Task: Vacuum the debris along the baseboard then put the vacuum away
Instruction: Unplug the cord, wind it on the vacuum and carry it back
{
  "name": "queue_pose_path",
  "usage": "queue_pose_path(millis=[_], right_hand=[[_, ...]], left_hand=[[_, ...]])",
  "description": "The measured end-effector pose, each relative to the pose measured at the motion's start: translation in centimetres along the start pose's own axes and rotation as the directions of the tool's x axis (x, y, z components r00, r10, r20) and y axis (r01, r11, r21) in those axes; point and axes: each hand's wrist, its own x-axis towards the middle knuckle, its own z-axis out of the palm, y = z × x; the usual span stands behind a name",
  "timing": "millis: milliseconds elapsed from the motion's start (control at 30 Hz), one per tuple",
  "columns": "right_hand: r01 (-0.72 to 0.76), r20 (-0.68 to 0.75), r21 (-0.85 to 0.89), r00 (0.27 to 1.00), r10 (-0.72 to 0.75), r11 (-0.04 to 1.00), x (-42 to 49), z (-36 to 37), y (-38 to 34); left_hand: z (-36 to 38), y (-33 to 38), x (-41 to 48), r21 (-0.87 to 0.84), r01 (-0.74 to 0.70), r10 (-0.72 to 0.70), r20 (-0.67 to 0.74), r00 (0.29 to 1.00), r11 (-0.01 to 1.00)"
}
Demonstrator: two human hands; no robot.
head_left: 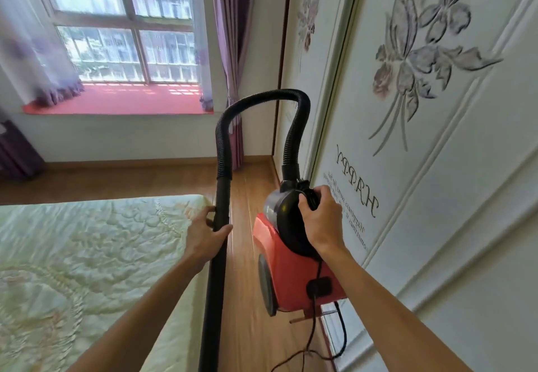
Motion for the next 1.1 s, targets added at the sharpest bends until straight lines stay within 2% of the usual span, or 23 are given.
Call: queue_pose_path(millis=[133,467,800,1100], right_hand=[[0.019,-0.008,0.013,1.000,-0.019,1.000,6.6,1.8,0.7],[0.063,0.066,0.043,0.996,-0.066,0.997,23.8,7.4,4.6],[0.086,0.076,0.064,0.993,-0.091,0.994,38.0,12.6,6.7],[-0.009,0.061,0.083,0.998,0.004,0.996,48.8,19.5,9.1]], left_hand=[[1.8,1.9,5.7,-0.021,-0.025,0.025,-0.016,1.000,0.999],[7.9,6.6,21.2,-0.015,0.014,-0.015,-0.092,0.996,1.000],[13.1,10.9,34.7,-0.044,0.028,-0.034,-0.133,0.991,0.999],[16.1,11.1,47.3,0.002,0.030,-0.030,-0.087,0.996,1.000]])
